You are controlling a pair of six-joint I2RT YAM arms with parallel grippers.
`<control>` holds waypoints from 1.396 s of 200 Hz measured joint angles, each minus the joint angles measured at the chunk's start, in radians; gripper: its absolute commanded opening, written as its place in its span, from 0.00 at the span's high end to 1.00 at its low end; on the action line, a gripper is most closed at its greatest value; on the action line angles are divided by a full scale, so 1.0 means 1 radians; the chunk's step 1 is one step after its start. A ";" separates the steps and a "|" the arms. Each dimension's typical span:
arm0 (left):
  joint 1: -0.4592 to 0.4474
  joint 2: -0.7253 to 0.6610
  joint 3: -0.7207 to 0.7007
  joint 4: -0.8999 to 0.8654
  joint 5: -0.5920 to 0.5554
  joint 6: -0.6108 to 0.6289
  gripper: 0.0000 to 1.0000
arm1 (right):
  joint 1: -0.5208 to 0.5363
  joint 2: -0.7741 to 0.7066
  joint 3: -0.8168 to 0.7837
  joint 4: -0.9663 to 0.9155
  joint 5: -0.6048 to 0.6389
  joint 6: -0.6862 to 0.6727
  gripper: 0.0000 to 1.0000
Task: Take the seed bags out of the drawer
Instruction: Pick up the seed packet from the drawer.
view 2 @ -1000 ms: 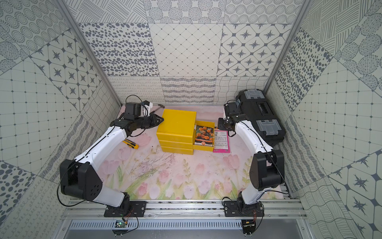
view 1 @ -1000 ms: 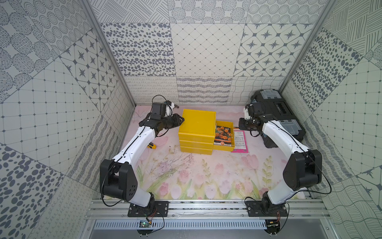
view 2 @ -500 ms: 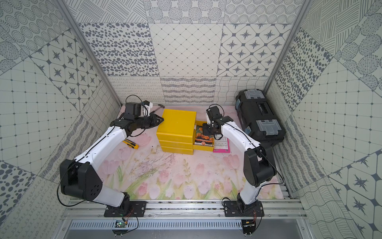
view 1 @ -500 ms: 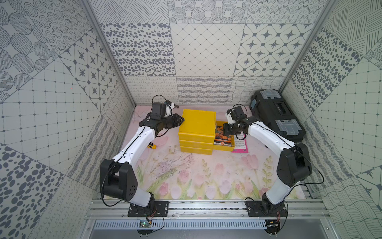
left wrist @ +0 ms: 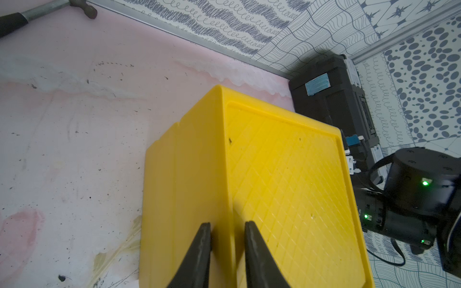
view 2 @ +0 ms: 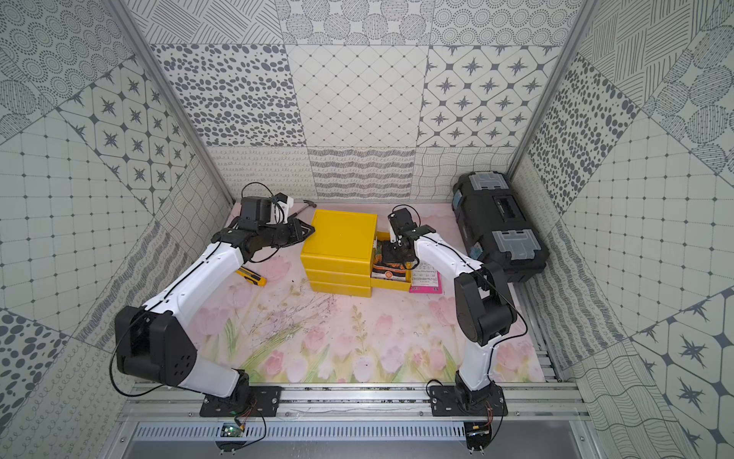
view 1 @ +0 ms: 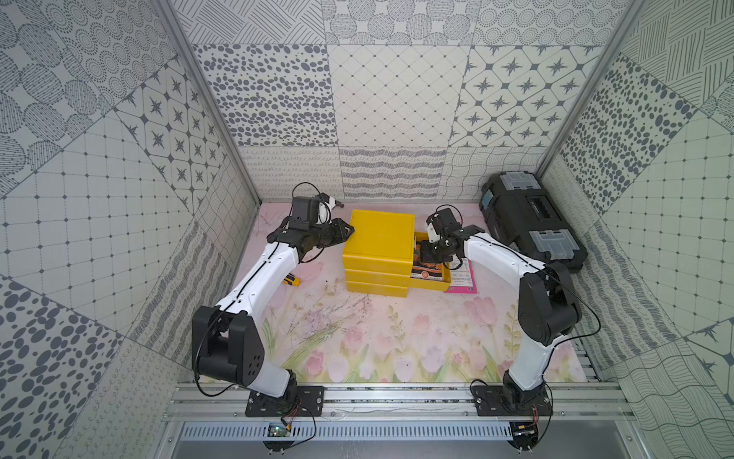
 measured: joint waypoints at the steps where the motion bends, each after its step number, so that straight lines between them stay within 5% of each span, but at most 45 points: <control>1: 0.000 0.000 0.000 0.000 0.000 0.000 0.74 | 0.000 0.001 0.000 0.002 -0.004 0.002 0.99; 55: 0.000 0.000 0.000 0.000 0.000 -0.002 0.74 | -0.016 0.038 -0.004 0.115 -0.203 0.104 0.96; 137: 0.000 0.000 0.000 0.000 0.000 -0.002 0.74 | -0.028 -0.013 -0.040 0.148 -0.274 0.161 0.71; 178: 0.000 0.000 0.000 0.000 0.000 -0.002 0.74 | -0.030 -0.092 -0.023 0.073 -0.196 0.144 0.56; 279: 0.000 0.000 0.000 0.001 0.001 -0.002 0.74 | 0.023 -0.040 0.067 -0.093 0.100 0.094 0.36</control>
